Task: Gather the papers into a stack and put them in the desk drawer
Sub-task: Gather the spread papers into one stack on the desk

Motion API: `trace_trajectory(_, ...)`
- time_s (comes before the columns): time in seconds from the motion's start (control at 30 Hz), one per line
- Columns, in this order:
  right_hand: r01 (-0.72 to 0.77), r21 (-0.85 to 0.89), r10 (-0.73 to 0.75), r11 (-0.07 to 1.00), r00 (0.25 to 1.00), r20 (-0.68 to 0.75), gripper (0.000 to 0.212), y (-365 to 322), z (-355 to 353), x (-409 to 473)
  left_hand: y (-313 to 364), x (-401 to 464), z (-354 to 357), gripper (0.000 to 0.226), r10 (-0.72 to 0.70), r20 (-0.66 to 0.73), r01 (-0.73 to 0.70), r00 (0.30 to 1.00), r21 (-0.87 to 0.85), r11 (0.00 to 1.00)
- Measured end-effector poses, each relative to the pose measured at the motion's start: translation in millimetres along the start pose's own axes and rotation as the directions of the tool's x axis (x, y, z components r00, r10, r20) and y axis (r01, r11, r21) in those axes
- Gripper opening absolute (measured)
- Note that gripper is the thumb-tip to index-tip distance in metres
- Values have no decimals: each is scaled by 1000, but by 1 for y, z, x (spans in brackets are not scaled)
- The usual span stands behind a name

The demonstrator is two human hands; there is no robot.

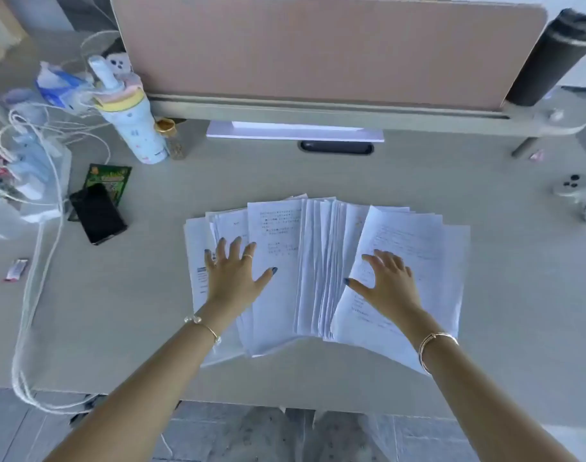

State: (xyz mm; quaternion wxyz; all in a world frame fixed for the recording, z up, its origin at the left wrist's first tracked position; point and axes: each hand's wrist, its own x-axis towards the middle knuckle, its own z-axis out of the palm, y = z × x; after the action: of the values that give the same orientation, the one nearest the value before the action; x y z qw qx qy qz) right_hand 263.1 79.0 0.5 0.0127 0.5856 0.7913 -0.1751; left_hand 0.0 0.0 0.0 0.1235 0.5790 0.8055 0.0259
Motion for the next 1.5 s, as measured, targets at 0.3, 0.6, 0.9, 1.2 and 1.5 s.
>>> trace_trajectory(0.3, 208, 45, -203, 977, 974, -102, 78, -40, 71, 18, 2, 23, 61, 72, 1, -13, -1, 1000, -5, 1000)
trace_trajectory(0.6, 80, 106, -41, 991, 945, -324, 66, -1, 37, 21, -47, 21, 54, 71, -93, -227, 40, 970, -230, 972)
trace_trajectory(0.9, 19, 8, -18, 1000, 991, -129, 71, -18, 63, 11, -8, 8, 68, 54, 128, -158, -180, 979, -384, 906)
trace_trajectory(1.2, -316, 166, 347, 934, 913, -217, 76, 7, 42, 18, -40, 7, 47, 84, -197, -123, 147, 973, -329, 933)
trace_trajectory(1.5, -185, 313, 221, 932, 971, -85, 77, -31, 45, 14, 4, 26, 72, 62, -56, -192, -62, 980, -560, 826)
